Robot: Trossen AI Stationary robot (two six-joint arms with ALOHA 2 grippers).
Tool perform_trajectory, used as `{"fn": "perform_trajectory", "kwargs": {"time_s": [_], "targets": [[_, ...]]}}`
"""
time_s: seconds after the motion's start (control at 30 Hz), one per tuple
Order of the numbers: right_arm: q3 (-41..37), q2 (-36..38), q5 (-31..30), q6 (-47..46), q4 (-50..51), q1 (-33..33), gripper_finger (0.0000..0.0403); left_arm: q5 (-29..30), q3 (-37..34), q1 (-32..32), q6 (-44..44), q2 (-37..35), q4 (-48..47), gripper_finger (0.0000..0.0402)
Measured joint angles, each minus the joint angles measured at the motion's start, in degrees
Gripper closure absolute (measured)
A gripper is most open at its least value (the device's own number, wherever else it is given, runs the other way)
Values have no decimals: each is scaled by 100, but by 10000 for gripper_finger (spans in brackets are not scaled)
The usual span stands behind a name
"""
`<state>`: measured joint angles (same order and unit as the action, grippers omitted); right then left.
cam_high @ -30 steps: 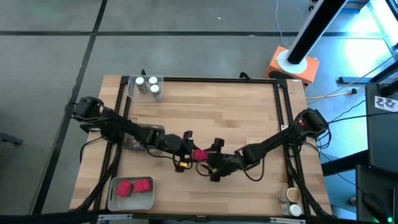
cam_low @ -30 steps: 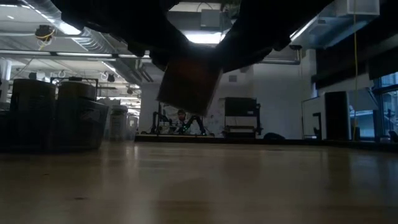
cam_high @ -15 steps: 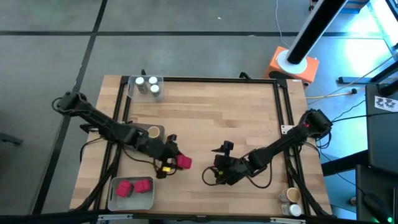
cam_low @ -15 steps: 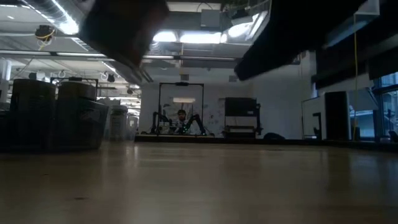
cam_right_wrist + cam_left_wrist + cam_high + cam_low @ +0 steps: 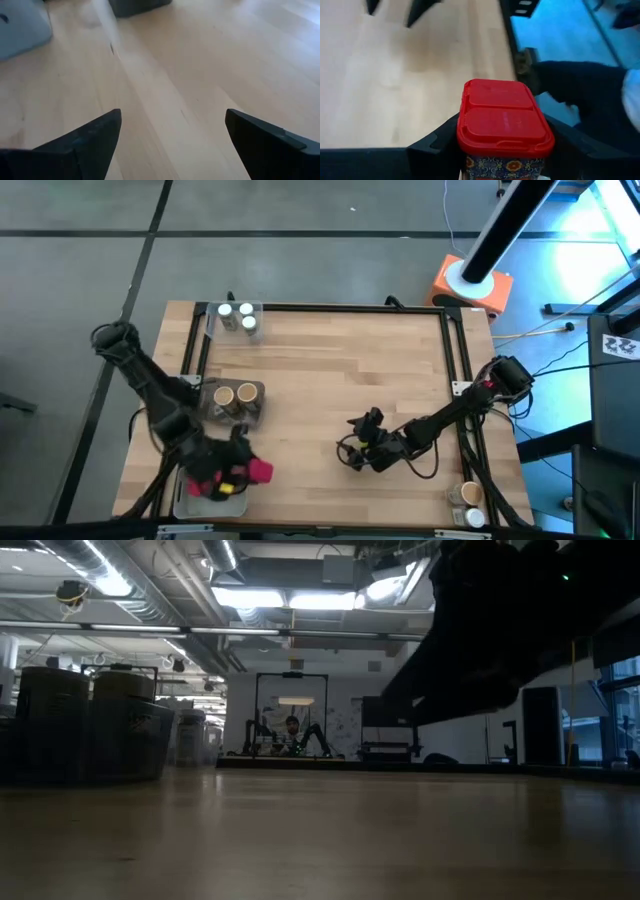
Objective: Sort spices by type
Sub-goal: Put the red spice can into the gray bin
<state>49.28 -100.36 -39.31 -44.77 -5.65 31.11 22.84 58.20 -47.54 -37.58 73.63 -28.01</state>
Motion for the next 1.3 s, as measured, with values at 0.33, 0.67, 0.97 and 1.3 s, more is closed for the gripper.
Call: {"fn": "perform_trajectory", "kwargs": {"time_s": [0.33, 0.67, 0.97, 1.3], "targets": [[-70, 0, -308, -271, -205, 0, 45, 806, 100, -1480, -1697, 176, -149, 204], [-70, -10, -695, -523, -426, 4, 45, 1285, 100, -2160, -2781, 1170, -251, 204], [-70, -17, -769, -557, -538, 4, 45, 1501, 95, -2184, -2846, 1942, -191, 204], [-70, -20, -768, -746, -538, 4, 45, 1301, 93, -2182, -2861, 2053, -160, 162]]}}
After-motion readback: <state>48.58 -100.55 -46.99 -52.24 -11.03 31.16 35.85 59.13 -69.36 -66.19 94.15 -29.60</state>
